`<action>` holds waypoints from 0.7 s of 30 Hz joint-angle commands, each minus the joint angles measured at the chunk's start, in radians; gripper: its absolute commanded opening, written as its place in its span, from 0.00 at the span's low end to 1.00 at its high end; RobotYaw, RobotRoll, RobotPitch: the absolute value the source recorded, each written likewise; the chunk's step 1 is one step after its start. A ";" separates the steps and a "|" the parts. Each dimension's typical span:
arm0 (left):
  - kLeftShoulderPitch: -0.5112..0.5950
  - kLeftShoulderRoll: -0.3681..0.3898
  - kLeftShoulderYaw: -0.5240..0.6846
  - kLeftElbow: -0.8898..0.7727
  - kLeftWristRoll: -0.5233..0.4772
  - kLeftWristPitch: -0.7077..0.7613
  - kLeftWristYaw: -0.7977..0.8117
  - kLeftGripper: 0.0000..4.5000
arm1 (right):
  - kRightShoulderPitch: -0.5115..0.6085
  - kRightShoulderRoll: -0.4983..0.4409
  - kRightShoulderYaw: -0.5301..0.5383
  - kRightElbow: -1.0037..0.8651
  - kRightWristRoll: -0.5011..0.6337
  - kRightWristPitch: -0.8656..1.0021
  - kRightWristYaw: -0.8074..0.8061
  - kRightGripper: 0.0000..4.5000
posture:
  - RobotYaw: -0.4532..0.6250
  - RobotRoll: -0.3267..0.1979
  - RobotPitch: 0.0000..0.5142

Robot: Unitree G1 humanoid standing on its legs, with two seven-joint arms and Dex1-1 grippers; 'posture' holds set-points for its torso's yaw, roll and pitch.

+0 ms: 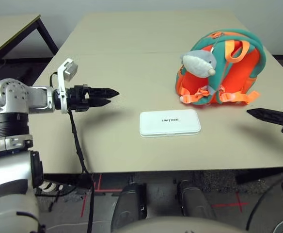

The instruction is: Put the pencil case into the backpack and zip it.

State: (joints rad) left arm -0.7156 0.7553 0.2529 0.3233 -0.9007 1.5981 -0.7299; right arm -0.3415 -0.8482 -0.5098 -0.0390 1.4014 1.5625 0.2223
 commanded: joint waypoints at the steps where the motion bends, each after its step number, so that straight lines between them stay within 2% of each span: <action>1: 0.020 -0.039 0.048 -0.025 -0.002 0.016 0.058 1.00 | -0.009 0.042 0.063 -0.012 -0.047 -0.009 -0.030 0.01 | 0.33 0.62 0.15; 9: 0.054 -0.120 0.067 -0.079 -0.003 0.016 0.104 1.00 | -0.040 0.114 0.140 -0.018 -0.167 -0.064 -0.013 0.01 | 0.35 0.62 0.16; 21: 0.064 -0.174 0.032 -0.022 0.039 0.016 0.132 1.00 | -0.053 0.204 0.215 -0.046 -0.322 -0.108 0.002 0.01 | 0.34 0.62 0.15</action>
State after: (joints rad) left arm -0.6666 0.5822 0.2978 0.2856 -0.8737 1.5983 -0.6073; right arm -0.3941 -0.6501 -0.3163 -0.0715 1.1123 1.4688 0.2217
